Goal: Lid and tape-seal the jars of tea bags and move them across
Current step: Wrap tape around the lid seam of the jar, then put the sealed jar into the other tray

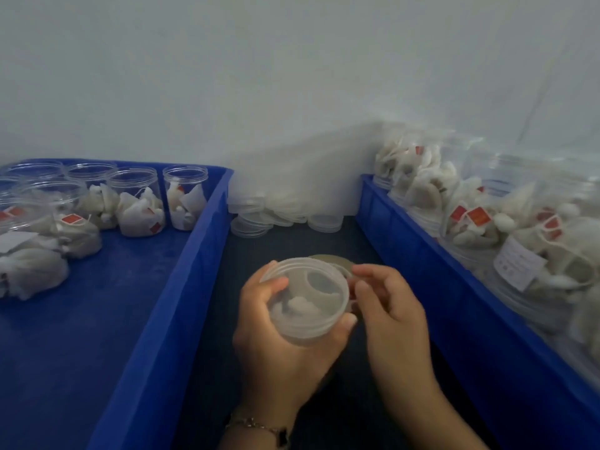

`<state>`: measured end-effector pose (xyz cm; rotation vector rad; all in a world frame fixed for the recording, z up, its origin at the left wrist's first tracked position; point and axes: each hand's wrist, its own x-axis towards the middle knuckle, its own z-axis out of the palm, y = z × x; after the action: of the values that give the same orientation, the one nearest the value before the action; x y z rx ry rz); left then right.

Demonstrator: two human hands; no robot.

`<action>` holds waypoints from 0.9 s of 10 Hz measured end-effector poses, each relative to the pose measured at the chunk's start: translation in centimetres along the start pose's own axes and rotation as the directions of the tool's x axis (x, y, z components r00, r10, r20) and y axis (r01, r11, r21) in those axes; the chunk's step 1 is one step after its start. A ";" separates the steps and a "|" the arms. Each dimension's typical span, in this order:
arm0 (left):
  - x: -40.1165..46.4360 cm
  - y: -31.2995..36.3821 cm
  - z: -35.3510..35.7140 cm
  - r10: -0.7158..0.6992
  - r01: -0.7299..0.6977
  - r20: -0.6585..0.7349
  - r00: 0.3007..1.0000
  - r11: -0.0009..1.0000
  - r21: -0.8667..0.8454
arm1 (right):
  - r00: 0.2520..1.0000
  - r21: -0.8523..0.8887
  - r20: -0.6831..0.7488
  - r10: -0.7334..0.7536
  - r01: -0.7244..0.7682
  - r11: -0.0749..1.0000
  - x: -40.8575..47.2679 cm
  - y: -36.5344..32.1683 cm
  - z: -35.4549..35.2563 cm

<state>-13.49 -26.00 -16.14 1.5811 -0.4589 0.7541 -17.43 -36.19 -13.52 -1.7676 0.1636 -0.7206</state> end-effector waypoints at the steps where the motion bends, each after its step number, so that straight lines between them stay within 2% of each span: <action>1: 0.5 2.4 -0.4 0.115 -0.117 -0.063 0.991 0.993 -0.014 | 0.990 -0.025 0.101 -0.097 0.100 0.995 -2.7 -1.5 -1.6; 2: 0.6 5.7 -0.2 0.065 -0.068 -0.077 0.995 0.997 -0.041 | 0.953 -0.034 0.270 -0.134 0.149 0.988 -4.2 -4.6 -3.9; 3: 0.0 8.5 0.2 -0.030 0.025 -0.067 0.997 0.997 -0.073 | 0.938 0.016 0.328 -0.111 0.112 0.994 -4.7 -6.1 -5.8; 4: 0.3 10.7 0.7 -0.033 0.029 -0.052 0.998 0.997 -0.065 | 0.929 0.018 0.318 -0.189 0.193 0.981 -4.2 -7.4 -7.1; 5: 1.3 13.7 1.4 0.060 -0.061 -0.009 0.998 0.997 -0.037 | 0.936 0.029 0.248 -0.249 0.250 0.968 -3.5 -10.0 -8.9; 6: 2.9 17.1 1.8 0.136 -0.136 0.024 0.990 0.990 -0.029 | 0.938 0.020 0.207 -0.279 0.281 0.960 -2.8 -13.2 -11.1; 7: 4.2 20.8 2.5 0.194 -0.191 0.048 0.980 0.980 -0.052 | 0.952 0.013 0.190 -0.241 0.243 0.970 -2.4 -16.4 -13.4; 8: 5.6 24.7 3.4 0.185 -0.174 0.083 0.979 0.977 -0.125 | 0.960 -0.127 0.190 -0.208 0.234 0.964 -2.1 -19.9 -15.8; 9: 7.5 27.5 4.8 0.223 -0.152 0.281 0.933 0.955 -0.254 | 0.969 -0.254 0.084 -0.234 0.248 0.935 -0.8 -23.0 -18.6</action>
<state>-25.89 -34.03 8.72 1.4527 -0.9062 0.5741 -33.89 -43.59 9.89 -2.0830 0.0047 -0.8578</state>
